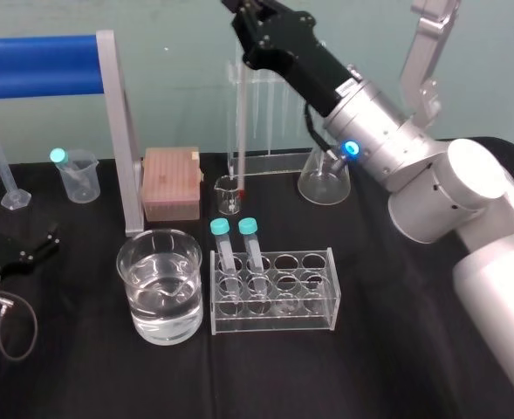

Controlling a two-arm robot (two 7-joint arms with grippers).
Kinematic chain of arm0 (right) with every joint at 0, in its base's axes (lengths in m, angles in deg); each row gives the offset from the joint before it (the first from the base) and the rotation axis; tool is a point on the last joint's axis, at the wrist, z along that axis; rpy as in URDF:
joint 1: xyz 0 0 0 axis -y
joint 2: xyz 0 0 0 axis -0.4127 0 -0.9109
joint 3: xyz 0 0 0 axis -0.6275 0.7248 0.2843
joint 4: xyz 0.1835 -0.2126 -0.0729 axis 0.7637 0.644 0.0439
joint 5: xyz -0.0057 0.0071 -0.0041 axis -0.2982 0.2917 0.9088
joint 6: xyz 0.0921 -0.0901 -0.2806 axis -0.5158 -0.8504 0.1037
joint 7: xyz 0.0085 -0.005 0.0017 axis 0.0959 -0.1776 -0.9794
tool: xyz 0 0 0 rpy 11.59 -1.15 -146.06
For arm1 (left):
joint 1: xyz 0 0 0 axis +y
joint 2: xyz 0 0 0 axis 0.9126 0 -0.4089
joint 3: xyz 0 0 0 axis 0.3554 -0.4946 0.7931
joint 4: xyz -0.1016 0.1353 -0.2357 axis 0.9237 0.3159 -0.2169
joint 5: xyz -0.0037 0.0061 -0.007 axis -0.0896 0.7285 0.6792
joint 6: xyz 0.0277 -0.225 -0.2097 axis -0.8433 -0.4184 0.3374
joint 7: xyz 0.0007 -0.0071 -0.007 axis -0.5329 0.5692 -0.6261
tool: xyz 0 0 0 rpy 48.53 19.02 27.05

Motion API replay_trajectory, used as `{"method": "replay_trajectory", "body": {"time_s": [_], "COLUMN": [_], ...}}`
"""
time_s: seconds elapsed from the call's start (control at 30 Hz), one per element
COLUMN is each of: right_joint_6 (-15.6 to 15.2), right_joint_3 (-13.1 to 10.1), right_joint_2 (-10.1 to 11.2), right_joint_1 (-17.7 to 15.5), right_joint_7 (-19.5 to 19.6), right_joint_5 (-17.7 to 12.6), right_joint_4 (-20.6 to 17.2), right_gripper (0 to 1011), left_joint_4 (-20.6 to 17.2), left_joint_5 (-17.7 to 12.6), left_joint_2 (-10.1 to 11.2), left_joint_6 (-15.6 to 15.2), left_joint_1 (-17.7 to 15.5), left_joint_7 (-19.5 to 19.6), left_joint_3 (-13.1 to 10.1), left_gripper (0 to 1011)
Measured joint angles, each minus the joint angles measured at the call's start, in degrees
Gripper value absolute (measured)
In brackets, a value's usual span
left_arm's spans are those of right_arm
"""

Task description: Hold the thermometer with one hand and immerse one end into the beaker, then reinsert it into the test tube rack.

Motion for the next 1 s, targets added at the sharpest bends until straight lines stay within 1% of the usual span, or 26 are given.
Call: {"method": "replay_trajectory", "body": {"time_s": [0.03, 0.13, 0.27, 0.37, 0.5, 0.77, 1.0], "right_joint_6": [0.0, 1.8, 2.5, 3.1, 3.6, 3.8, 4.5], "right_joint_3": [0.0, 1.3, 2.5, 4.0, 5.3, 7.5, 9.3], "right_joint_2": [0.0, -0.3, -0.4, -0.6, -1.0, -1.5, -1.5], "right_joint_1": [0.0, 1.3, 2.1, 2.9, 3.6, 4.3, 4.5], "right_joint_7": [0.0, -2.9, -4.8, -6.7, -8.3, -10.1, -11.4], "right_joint_5": [0.0, -1.2, -1.9, -2.7, -3.6, -5.6, -6.3], "right_joint_4": [0.0, 1.8, 2.9, 4.0, 4.9, 5.4, 5.9], "right_gripper": [57, 57, 57, 57, 57, 57, 57], "left_joint_4": [0.0, 0.0, 0.0, 0.0, 0.0, 0.0, 0.0], "left_joint_5": [0.0, 0.0, 0.0, 0.0, 0.0, 0.0, 0.0], "left_joint_2": [0.0, 0.0, 0.0, 0.0, 0.0, 0.0, 0.0], "left_joint_6": [0.0, 0.0, 0.0, 0.0, 0.0, 0.0, 0.0], "left_joint_1": [0.0, 0.0, 0.0, 0.0, 0.0, 0.0, 0.0], "left_joint_7": [0.0, 0.0, 0.0, 0.0, 0.0, 0.0, 0.0], "left_joint_3": [0.0, 0.0, 0.0, 0.0, 0.0, 0.0, 0.0], "left_gripper": [1008, 1008, 1008, 1008, 1008, 1008, 1008]}}
